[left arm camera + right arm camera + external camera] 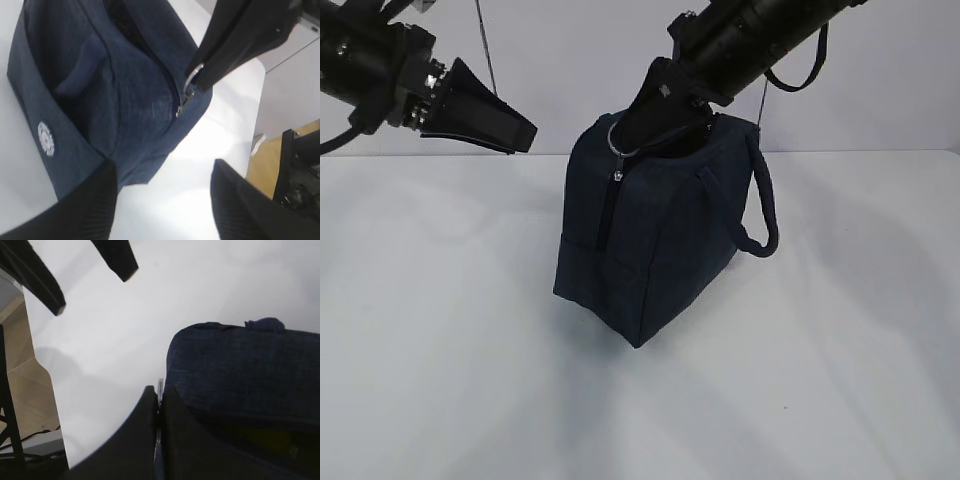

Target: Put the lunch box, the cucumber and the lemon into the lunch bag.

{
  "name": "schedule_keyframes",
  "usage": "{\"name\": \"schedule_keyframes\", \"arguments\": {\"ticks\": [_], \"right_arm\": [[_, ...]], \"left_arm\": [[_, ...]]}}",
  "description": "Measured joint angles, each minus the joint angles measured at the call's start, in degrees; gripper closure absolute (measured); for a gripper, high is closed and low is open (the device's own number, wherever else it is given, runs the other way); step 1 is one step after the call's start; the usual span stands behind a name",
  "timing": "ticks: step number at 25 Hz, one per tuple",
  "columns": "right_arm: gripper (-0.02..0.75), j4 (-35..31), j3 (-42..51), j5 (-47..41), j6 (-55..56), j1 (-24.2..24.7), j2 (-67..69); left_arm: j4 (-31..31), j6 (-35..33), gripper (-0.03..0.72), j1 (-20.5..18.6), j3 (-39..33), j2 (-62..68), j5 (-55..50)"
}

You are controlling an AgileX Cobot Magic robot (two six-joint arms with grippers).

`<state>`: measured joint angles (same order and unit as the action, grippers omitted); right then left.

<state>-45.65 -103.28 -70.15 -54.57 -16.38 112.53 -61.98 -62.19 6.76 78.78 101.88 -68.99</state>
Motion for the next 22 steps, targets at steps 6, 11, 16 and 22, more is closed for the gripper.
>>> {"name": "schedule_keyframes", "arguments": {"ticks": [6,11,16,22], "right_arm": [[0.73,-0.1,0.0,0.0,0.0,0.0,0.0],[0.73,-0.4,0.0,0.0,0.0,0.0,0.1],[0.73,-0.4,0.0,0.0,-0.1,0.0,0.1],[0.73,-0.4,0.0,0.0,-0.1,0.0,0.1]], "left_arm": [[-5.6,-7.8,0.257,0.0,0.0,2.9,0.6],[-6.6,-11.9,0.263,1.2,0.0,5.1,2.2],[-7.5,-15.9,0.293,2.7,0.0,6.8,4.6],[-9.4,-18.6,0.304,3.2,0.0,8.0,7.7]]}}
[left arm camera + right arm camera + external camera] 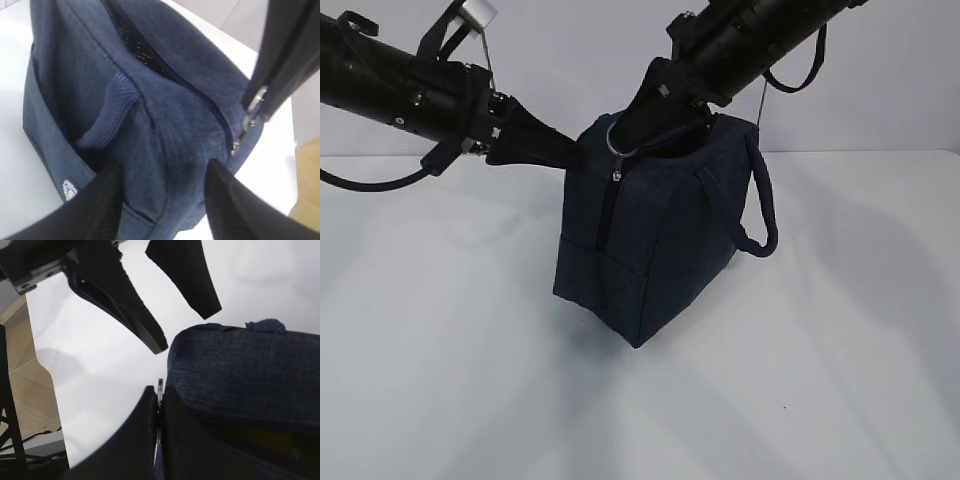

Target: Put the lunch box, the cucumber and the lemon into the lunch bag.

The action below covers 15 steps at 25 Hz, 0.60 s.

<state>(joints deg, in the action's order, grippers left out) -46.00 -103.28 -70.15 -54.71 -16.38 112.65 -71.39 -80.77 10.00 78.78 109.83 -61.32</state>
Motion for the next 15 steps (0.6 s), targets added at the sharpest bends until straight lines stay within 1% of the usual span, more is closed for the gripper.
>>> {"name": "schedule_keyframes", "arguments": {"ticks": [5,10,13,15], "right_arm": [[0.73,0.0,0.0,0.0,-0.1,0.0,0.0],[0.73,0.0,0.0,0.0,-0.1,0.0,0.0],[0.73,0.0,0.0,0.0,-0.1,0.0,0.0],[0.73,0.0,0.0,0.0,-0.1,0.0,0.0]], "left_arm": [[-1.6,-0.8,0.342,0.2,0.0,1.6,0.1],[-2.2,-1.8,0.381,2.3,0.0,2.3,0.8],[-2.6,-1.9,0.45,3.0,0.0,2.6,1.4],[-2.6,-2.0,0.509,3.0,0.0,2.7,1.5]]}}
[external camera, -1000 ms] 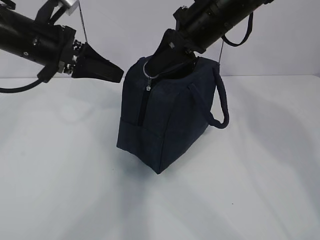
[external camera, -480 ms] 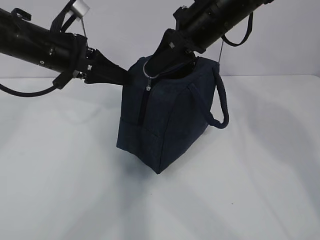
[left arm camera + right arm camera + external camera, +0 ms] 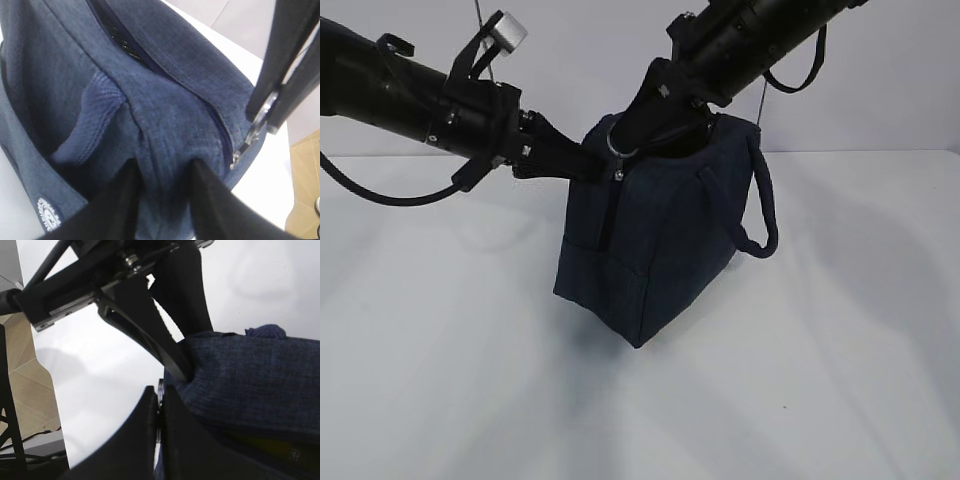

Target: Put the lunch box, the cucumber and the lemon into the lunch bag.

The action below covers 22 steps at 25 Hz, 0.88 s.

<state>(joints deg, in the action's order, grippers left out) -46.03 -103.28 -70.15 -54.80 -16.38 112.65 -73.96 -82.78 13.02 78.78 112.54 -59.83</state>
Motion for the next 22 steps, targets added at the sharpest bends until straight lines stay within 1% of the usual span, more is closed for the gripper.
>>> {"name": "schedule_keyframes", "arguments": {"ticks": [2,4,18,19,22], "right_arm": [[0.73,0.0,0.0,0.0,0.0,0.0,0.0],[0.73,0.0,0.0,0.0,0.0,0.0,0.0],[0.73,0.0,0.0,0.0,0.0,0.0,0.0],[0.73,0.0,0.0,0.0,0.0,0.0,0.0],[0.73,0.0,0.0,0.0,0.0,0.1,0.0]], "left_arm": [[0.0,0.0,0.545,0.0,0.0,0.0,0.0],[0.0,0.0,0.559,0.0,0.0,0.0,0.0],[0.0,0.0,0.573,0.0,0.0,0.0,0.1],[0.0,0.0,0.587,0.0,0.0,0.0,0.1],[0.0,0.0,0.669,0.0,0.0,0.0,0.1]]}}
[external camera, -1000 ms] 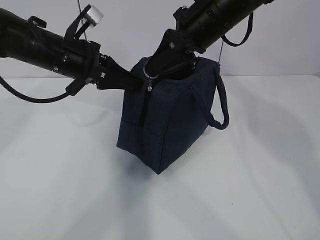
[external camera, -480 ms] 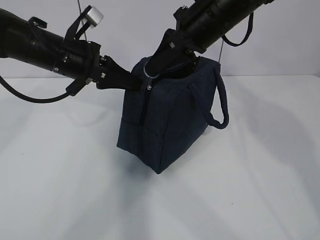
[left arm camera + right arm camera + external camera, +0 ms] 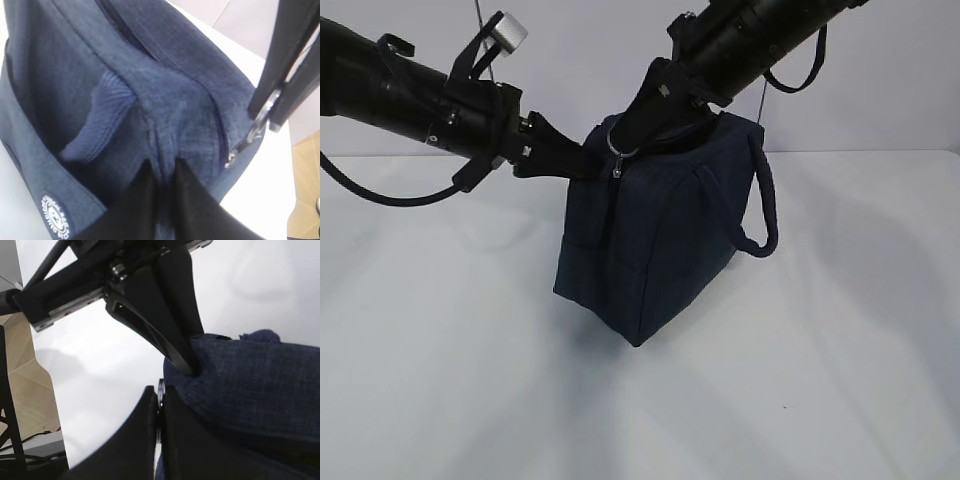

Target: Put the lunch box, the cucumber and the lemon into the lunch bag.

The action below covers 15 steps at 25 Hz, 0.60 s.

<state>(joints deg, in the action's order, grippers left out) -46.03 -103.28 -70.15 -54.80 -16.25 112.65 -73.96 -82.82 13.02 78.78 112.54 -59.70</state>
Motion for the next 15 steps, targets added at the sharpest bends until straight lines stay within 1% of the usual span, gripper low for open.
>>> {"name": "schedule_keyframes", "arguments": {"ticks": [3,11,15], "right_arm": [[0.73,0.0,0.0,0.0,0.0,0.0,0.0],[0.73,0.3,-1.4,0.0,0.8,0.0,0.2],[0.73,2.3,-1.8,0.0,3.2,0.0,0.2]], "left_arm": [[0.0,0.0,0.69,0.0,0.0,0.0,0.0],[-0.1,0.0,0.691,0.0,0.0,0.0,0.1],[-0.1,0.0,0.691,0.0,0.0,0.0,0.9]]}}
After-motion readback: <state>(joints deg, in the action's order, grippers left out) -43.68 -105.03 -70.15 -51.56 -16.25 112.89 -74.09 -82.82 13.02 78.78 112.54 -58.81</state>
